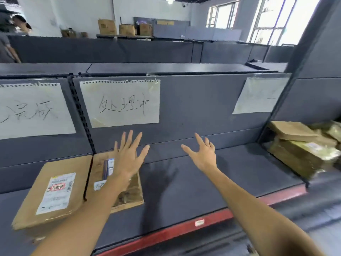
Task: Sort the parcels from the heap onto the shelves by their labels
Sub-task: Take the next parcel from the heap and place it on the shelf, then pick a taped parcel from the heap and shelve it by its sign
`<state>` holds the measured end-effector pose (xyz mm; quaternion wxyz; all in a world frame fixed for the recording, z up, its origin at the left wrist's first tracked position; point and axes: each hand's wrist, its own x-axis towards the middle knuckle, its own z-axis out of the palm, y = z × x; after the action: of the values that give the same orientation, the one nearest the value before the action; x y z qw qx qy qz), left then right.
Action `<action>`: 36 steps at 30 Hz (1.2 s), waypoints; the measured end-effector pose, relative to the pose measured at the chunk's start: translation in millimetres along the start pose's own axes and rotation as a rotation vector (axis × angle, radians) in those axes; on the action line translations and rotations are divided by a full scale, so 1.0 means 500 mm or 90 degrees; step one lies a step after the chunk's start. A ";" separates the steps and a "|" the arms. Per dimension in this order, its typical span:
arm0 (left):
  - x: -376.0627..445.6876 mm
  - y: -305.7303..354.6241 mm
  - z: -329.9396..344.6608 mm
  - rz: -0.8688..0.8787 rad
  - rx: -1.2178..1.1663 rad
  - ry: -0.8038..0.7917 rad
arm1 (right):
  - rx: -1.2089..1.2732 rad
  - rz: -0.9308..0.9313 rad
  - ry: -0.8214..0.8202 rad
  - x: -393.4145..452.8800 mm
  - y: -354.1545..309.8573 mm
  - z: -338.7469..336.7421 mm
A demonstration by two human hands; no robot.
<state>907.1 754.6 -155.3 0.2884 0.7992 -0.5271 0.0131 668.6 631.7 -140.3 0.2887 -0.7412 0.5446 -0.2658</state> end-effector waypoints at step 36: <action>-0.011 1.653 0.814 0.402 -0.310 -0.319 | 0.036 0.310 0.399 -0.138 1.105 -1.201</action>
<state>86.9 336.3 -126.6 0.3133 0.4877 -0.7855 -0.2169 -136.5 482.0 -126.5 0.1835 -0.4652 0.7584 -0.4179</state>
